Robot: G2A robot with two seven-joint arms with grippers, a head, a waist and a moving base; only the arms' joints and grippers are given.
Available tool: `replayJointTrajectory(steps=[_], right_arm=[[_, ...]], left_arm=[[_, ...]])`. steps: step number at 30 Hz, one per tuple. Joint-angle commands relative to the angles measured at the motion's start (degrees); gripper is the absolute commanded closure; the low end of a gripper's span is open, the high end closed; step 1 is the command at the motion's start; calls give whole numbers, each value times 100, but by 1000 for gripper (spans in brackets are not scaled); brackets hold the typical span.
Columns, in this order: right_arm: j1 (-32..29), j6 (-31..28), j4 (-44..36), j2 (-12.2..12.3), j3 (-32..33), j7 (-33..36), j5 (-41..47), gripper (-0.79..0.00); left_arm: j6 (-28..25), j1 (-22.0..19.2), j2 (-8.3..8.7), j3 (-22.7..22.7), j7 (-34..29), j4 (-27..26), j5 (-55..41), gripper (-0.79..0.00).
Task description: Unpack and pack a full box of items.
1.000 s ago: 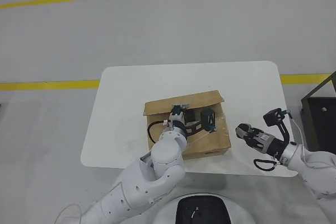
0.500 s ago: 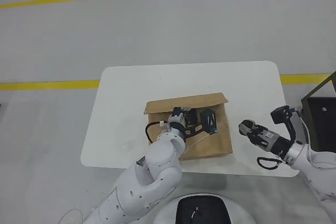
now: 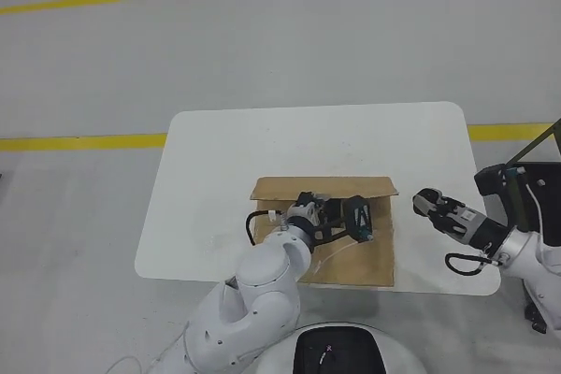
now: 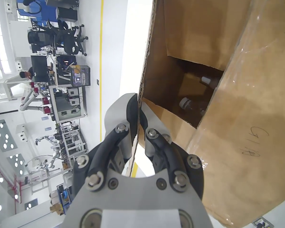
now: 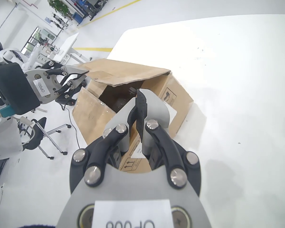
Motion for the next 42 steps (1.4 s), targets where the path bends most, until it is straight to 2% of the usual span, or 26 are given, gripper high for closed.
replayJointTrajectory(steps=[1,8,9,11,12,16,25,32,42], right_arm=[[79,-96,37,5,-36,71,-56,0],[222,-144,178,1,-156,114,-126,0],[227,-107,199,1,-160,114,-138,0],[222,-44,221,-2,-153,76,-129,0],[207,-10,241,-2,-138,63,-134,0],[111,69,249,-1,-48,12,-120,-34],[-114,135,174,5,146,-29,-76,-31],[-258,255,89,1,247,-102,-76,0],[-514,436,-75,0,434,-79,-76,0]], left_arm=[[-50,5,-23,24,-26,-32,-28,0],[-103,42,-94,60,-87,-51,-23,0],[-83,41,-106,57,-98,-27,-14,-43],[-52,18,-130,55,-99,27,21,-345],[-30,0,-143,55,-95,70,47,-785],[27,-146,-206,100,-15,262,213,-785],[394,-682,-402,277,389,985,823,-785],[840,-1173,-630,355,653,1888,874,-785],[1410,-1850,-1075,867,906,3282,1191,-785]])
